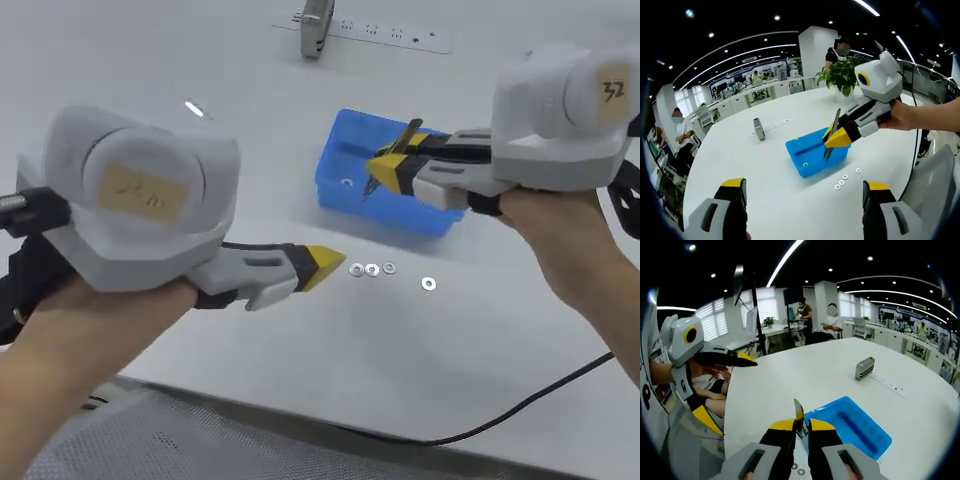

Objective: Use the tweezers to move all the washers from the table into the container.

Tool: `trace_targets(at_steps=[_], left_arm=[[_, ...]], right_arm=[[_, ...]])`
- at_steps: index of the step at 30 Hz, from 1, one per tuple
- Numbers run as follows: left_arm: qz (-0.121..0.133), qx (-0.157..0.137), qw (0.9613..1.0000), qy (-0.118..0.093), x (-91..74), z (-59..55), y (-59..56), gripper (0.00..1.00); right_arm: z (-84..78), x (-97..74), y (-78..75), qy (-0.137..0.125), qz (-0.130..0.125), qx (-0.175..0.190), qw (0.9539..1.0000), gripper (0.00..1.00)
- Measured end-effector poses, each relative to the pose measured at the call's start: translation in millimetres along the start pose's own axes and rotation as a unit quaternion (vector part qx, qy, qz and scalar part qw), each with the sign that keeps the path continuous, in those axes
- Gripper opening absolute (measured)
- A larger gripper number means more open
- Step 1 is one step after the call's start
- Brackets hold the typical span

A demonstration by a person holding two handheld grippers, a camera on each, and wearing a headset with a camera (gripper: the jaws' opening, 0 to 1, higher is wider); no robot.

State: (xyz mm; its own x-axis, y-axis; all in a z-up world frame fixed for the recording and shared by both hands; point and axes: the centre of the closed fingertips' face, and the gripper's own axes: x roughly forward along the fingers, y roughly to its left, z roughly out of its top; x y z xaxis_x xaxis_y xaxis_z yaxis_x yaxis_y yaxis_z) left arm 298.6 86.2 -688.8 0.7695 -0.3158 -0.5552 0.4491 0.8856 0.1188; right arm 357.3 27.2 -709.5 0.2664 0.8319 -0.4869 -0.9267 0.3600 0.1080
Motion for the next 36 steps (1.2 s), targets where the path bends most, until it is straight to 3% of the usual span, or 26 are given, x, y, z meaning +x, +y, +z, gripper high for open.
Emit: trace_targets(at_steps=[5,14,24,36], left_arm=[[0.005,0.002,1.0000,0.004,-0.1,-3.2,2.2,0.99],[0.005,0.008,0.9999,0.012,0.4,-8.9,1.7,0.99],[0.001,0.005,0.9998,0.020,1.1,-14.1,-2.0,0.99],[-0.003,0.010,0.9997,0.020,3.7,-12.7,-4.8,0.99]], right_arm=[[-18.2,0.7,13.2,0.012,-0.001,0.007,0.9999,0.05],[-47.9,8.6,18.4,0.037,-0.005,0.025,0.9990,0.05],[-65.1,15.3,21.1,0.061,-0.008,0.023,0.9978,0.05],[-67.0,18.5,24.7,0.065,-0.009,0.020,0.9977,0.05]])
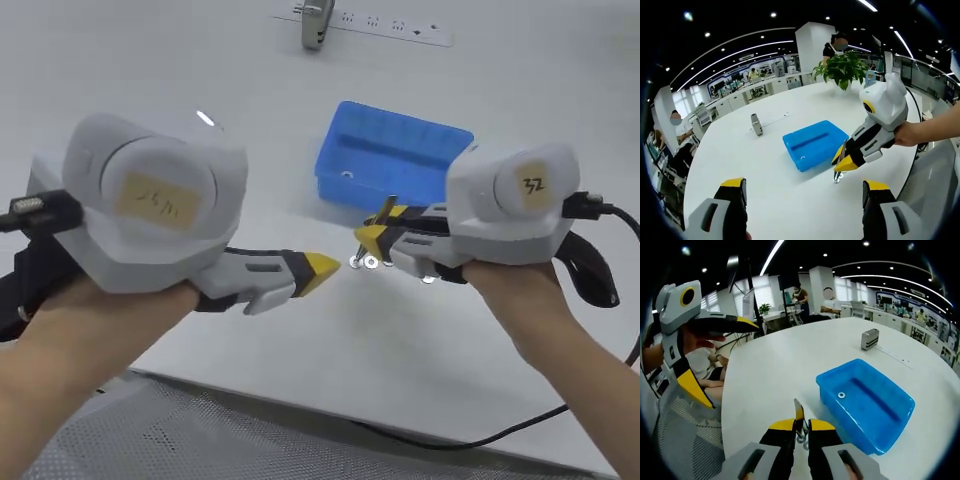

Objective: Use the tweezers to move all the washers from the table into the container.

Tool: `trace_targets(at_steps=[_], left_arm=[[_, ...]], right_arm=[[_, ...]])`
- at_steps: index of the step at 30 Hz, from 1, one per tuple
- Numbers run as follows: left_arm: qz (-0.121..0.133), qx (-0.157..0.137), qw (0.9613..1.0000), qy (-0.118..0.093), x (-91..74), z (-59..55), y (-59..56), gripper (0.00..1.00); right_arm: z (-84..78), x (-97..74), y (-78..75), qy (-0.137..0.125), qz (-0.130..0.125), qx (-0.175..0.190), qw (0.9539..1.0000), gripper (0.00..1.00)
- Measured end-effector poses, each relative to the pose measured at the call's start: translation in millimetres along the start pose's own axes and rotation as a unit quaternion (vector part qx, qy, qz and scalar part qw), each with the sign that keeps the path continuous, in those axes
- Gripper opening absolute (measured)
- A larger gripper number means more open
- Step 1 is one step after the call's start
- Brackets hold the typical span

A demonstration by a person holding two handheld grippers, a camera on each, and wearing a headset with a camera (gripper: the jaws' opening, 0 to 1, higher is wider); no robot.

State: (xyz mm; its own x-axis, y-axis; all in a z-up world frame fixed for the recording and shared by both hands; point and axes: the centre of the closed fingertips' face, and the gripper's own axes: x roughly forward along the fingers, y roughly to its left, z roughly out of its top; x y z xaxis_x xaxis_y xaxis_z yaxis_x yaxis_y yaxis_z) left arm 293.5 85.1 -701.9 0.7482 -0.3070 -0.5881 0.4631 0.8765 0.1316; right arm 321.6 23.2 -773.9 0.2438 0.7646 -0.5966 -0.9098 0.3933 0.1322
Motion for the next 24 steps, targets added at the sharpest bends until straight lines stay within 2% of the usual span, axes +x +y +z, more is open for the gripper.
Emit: trace_targets(at_steps=[24], left_arm=[[0.004,0.018,0.9998,0.011,-0.2,-3.9,0.6,0.99]], right_arm=[[4.2,4.0,-1.9,-0.007,-0.003,-0.009,0.9999,0.05]])
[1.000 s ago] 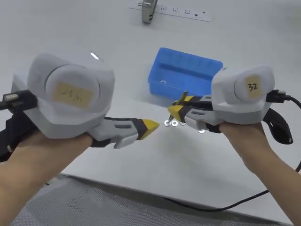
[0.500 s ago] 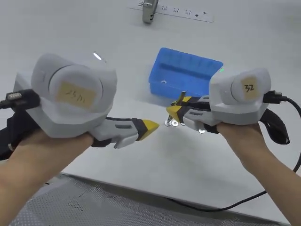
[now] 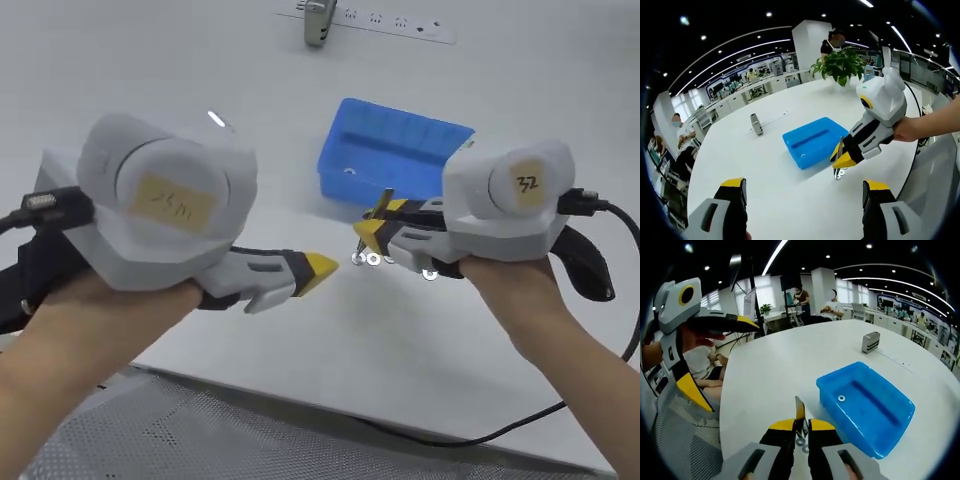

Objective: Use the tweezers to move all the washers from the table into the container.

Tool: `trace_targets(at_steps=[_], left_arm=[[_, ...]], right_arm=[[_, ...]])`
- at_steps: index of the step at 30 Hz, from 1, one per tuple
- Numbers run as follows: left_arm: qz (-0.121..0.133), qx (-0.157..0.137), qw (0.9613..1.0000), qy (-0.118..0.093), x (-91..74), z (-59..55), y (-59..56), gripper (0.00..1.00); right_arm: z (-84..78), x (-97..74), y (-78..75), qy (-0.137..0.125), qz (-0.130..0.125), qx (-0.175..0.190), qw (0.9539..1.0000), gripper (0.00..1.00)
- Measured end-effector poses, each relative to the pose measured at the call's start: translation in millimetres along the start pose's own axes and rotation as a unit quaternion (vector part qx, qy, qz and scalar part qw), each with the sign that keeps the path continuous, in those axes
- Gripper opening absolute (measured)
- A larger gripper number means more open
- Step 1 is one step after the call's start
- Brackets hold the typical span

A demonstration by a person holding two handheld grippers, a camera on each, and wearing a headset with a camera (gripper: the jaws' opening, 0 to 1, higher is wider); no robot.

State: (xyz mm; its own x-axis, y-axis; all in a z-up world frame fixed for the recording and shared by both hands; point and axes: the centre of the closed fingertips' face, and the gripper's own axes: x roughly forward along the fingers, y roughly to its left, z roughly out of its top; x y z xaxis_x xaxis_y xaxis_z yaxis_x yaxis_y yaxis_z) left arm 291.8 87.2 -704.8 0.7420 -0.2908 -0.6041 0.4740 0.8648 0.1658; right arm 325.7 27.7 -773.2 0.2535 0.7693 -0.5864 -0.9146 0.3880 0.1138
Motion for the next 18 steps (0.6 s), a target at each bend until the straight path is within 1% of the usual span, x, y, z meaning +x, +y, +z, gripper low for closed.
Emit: trace_targets(at_steps=[9,14,18], left_arm=[[0.002,0.004,1.0000,0.002,-0.6,-0.5,1.8,0.99],[0.003,0.004,1.0000,0.002,-1.3,-0.6,2.5,0.99],[0.003,0.006,1.0000,0.004,-0.9,-1.5,2.7,0.99]], right_arm=[[-1.5,-1.3,1.6,0.004,0.001,0.003,1.0000,0.05],[1.0,-2.3,3.2,0.004,0.002,0.002,1.0000,0.05],[-3.7,0.1,3.0,0.013,0.002,-0.004,0.9999,0.05]])
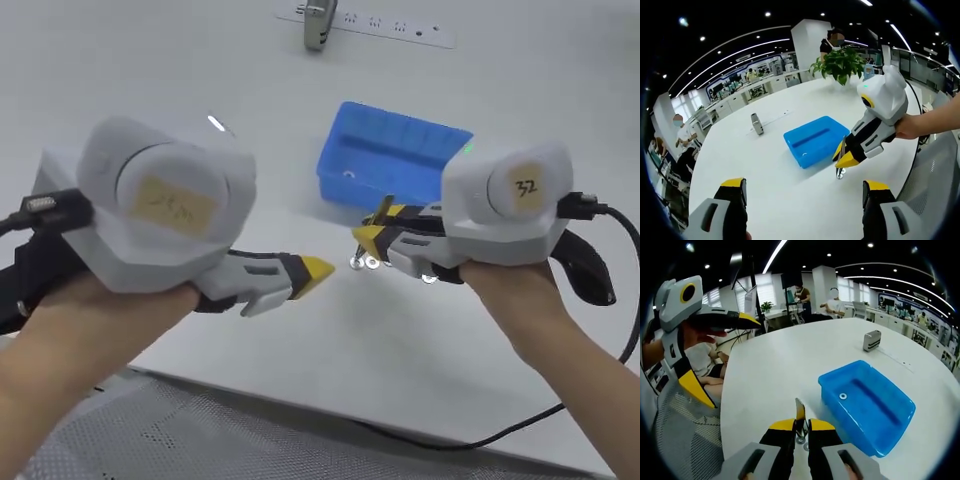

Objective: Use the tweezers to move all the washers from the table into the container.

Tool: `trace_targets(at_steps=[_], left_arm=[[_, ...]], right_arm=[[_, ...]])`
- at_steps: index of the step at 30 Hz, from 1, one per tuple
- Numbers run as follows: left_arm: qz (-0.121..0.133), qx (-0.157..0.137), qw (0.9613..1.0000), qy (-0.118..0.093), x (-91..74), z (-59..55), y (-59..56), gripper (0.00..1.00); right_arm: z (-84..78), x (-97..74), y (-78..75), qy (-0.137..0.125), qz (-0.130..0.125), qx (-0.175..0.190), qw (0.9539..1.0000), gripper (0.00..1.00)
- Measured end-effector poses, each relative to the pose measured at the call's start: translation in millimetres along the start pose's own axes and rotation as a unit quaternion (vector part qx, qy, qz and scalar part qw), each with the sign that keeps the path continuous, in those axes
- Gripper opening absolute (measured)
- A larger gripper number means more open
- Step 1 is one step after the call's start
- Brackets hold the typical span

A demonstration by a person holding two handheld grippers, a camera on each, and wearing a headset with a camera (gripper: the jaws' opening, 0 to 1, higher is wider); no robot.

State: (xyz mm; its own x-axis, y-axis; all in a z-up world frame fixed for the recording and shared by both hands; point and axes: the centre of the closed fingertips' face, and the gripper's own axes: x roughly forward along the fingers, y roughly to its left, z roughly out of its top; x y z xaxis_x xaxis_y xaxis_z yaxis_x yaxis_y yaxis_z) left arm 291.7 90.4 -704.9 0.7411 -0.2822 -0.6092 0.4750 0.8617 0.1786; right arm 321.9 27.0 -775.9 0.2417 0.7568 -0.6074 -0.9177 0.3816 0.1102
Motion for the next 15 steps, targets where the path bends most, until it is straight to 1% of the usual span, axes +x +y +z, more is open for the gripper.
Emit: trace_targets(at_steps=[7,15], left_arm=[[0.000,-0.003,1.0000,0.001,0.9,-1.2,1.2,0.99],[-0.001,0.001,1.0000,0.001,1.5,-0.6,0.4,0.99]], right_arm=[[-1.0,-1.2,-0.3,-0.002,-0.004,-0.006,1.0000,0.05],[-1.1,-1.9,-0.3,-0.002,-0.006,-0.006,1.0000,0.04]])
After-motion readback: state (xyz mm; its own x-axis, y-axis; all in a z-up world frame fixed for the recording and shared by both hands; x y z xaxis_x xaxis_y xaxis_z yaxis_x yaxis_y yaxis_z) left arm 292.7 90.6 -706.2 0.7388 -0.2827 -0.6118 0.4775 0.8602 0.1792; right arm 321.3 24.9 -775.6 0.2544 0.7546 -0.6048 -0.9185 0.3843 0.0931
